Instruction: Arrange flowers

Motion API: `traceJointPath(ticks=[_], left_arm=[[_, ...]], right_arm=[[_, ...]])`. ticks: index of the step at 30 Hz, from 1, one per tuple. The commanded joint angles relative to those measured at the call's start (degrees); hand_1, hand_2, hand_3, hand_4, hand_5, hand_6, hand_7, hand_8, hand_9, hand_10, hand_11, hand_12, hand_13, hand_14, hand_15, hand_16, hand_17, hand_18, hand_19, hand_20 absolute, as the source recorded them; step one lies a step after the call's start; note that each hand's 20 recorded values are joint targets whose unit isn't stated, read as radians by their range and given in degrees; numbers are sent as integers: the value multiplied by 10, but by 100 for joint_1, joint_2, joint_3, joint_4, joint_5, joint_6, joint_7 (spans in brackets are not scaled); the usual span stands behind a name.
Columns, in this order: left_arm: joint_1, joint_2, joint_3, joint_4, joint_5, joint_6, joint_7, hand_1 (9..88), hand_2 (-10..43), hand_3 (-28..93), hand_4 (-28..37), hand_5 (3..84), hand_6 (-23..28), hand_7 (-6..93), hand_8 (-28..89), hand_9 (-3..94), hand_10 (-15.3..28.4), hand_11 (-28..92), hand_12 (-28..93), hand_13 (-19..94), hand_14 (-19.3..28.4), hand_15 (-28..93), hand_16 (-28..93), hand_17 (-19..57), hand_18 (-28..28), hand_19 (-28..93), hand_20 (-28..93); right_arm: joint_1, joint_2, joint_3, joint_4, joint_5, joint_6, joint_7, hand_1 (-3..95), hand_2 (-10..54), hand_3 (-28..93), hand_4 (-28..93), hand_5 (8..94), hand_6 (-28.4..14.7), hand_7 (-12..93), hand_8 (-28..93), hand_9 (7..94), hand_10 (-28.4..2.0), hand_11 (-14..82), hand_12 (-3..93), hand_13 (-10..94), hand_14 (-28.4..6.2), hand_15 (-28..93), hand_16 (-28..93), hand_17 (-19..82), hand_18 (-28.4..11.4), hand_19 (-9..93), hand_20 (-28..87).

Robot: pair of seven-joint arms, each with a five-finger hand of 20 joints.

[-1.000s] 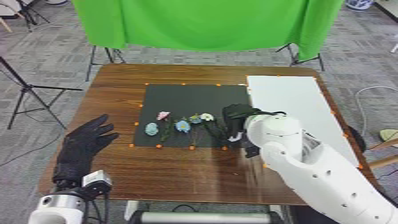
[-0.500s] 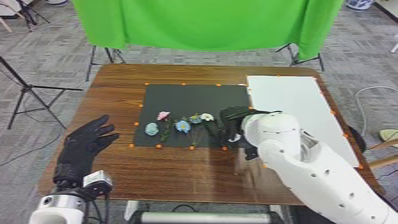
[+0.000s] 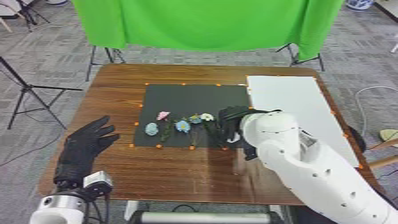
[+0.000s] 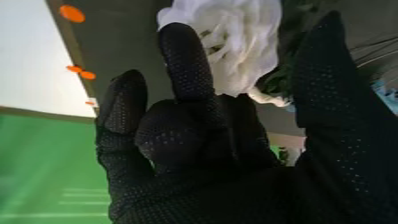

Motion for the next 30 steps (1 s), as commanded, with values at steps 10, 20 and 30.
traceJointPath(ticks=[10,20,30], left_arm=[[190,45,86,-25,-56,164,134,265,72,820,-171,420,126,134,-92,368,204,310,80,289,268,579,-117,-70,243,683,-79],[377,165,92,7,-274,469,681,253,72,801,-189,399,114,131,-93,343,193,286,76,281,268,567,-119,-72,245,669,-83],[624,80,-259,-33,-344,550,884,227,70,802,-235,360,85,126,-95,298,166,218,80,245,245,472,-90,-85,239,612,-70]], right_arm=[[265,180,37,-170,118,127,142,284,-95,847,-265,321,-71,127,-113,715,-211,406,174,735,-130,910,171,269,-284,879,314],[-911,562,1515,-683,1959,2576,201,190,17,867,-257,348,-62,153,-120,567,-244,271,139,590,-184,794,98,192,-284,737,253],[-2061,593,2775,-839,4282,5263,-383,158,68,899,-264,412,-40,206,-149,498,-227,201,126,449,-229,499,45,115,-284,582,159]])
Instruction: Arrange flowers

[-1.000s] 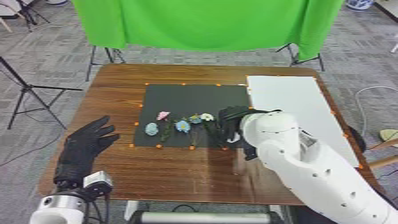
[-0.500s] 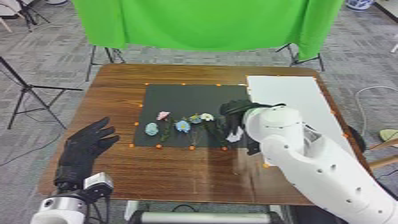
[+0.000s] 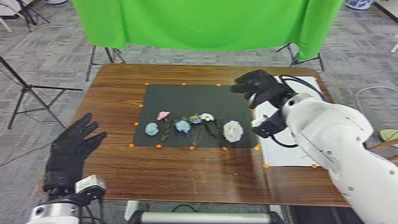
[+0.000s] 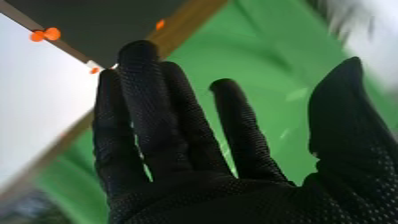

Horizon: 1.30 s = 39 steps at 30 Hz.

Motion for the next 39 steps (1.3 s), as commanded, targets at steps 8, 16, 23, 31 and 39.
traceJointPath(ticks=[8,16,23,31,39], left_arm=[[36,-108,-566,99,-10,-258,-108,222,64,806,-235,362,81,124,-96,311,169,223,76,246,241,457,-88,-87,235,595,-58],[-33,-32,-1149,256,-318,-687,-245,214,56,810,-244,359,74,119,-92,325,168,219,78,251,243,445,-75,-92,238,575,-43],[-41,-124,-1425,348,-621,-1041,-283,217,48,812,-238,362,78,116,-90,339,179,238,87,259,248,462,-74,-94,249,571,-33],[82,-162,-1495,442,-759,-1001,-205,216,41,815,-233,368,81,111,-88,341,177,231,86,265,249,457,-76,-94,252,563,-29],[125,-74,-1454,515,-1048,-957,56,223,40,811,-225,374,86,111,-83,352,184,242,95,281,259,482,-69,-70,269,623,-5]], right_arm=[[-1236,549,613,155,2418,3286,-1753,163,70,916,-273,415,-22,220,-160,464,-202,165,123,390,-230,364,80,81,-266,533,130],[-1779,623,1279,293,3747,2884,-2658,159,70,922,-281,395,-7,228,-168,436,-184,146,124,363,-225,307,111,62,-255,497,141],[-2292,556,1811,261,3824,2639,-2687,156,77,921,-282,390,-1,235,-170,452,-185,159,128,372,-220,327,125,61,-249,492,157],[-2629,594,2045,316,4139,2501,-3102,156,76,926,-283,383,5,235,-172,453,-181,161,126,372,-219,322,123,59,-246,483,166],[-2719,653,2148,361,4201,2319,-3115,154,79,927,-283,382,7,235,-171,461,-180,163,126,379,-218,325,126,59,-243,479,172]])
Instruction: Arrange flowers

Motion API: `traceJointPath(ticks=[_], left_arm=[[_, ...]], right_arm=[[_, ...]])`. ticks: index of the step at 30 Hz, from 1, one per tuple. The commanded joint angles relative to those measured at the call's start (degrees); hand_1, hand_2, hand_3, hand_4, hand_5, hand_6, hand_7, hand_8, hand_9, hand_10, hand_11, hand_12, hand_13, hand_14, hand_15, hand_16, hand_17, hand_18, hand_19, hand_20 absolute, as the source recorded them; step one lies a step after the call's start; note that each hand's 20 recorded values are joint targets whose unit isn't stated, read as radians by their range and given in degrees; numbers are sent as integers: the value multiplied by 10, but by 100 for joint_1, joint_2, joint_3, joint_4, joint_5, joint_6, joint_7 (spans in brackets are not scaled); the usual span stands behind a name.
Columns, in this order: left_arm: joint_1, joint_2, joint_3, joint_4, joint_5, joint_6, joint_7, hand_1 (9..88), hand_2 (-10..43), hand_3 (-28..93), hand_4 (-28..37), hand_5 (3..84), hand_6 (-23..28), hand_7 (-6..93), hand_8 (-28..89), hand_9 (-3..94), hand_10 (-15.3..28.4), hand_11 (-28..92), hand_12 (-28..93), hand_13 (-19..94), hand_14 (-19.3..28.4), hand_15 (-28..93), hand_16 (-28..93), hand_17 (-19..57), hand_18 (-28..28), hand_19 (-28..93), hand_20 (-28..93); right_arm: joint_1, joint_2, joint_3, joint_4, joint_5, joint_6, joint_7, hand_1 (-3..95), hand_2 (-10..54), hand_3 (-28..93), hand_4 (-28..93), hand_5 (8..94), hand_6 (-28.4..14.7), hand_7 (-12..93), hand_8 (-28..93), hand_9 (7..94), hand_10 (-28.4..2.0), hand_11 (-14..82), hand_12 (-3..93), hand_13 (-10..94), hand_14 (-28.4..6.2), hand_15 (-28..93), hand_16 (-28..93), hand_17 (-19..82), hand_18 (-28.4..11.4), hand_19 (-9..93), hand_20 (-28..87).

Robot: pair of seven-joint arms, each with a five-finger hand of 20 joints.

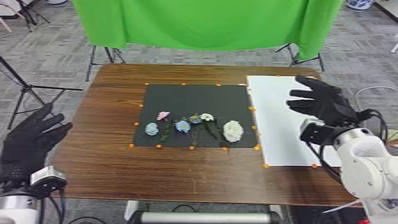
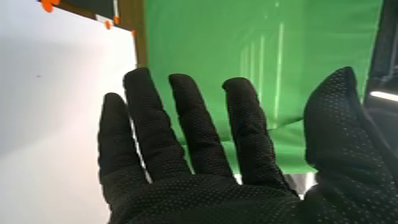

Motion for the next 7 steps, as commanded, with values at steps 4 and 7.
traceJointPath(ticks=[4,7], left_arm=[[196,38,56,95,-238,11,251,223,38,812,-222,374,85,112,-85,351,181,238,93,282,256,472,-77,-74,264,598,-18],[159,17,96,111,-267,17,221,222,36,815,-222,374,85,111,-85,350,181,235,93,280,254,461,-77,-80,260,579,-27]], right_arm=[[-131,7,131,56,41,-230,-74,153,80,927,-283,381,7,236,-171,465,-181,164,126,382,-217,329,127,49,-247,484,177],[-155,-49,175,38,12,-335,8,153,81,927,-283,382,8,236,-171,470,-181,165,127,385,-217,332,127,47,-248,485,179]])
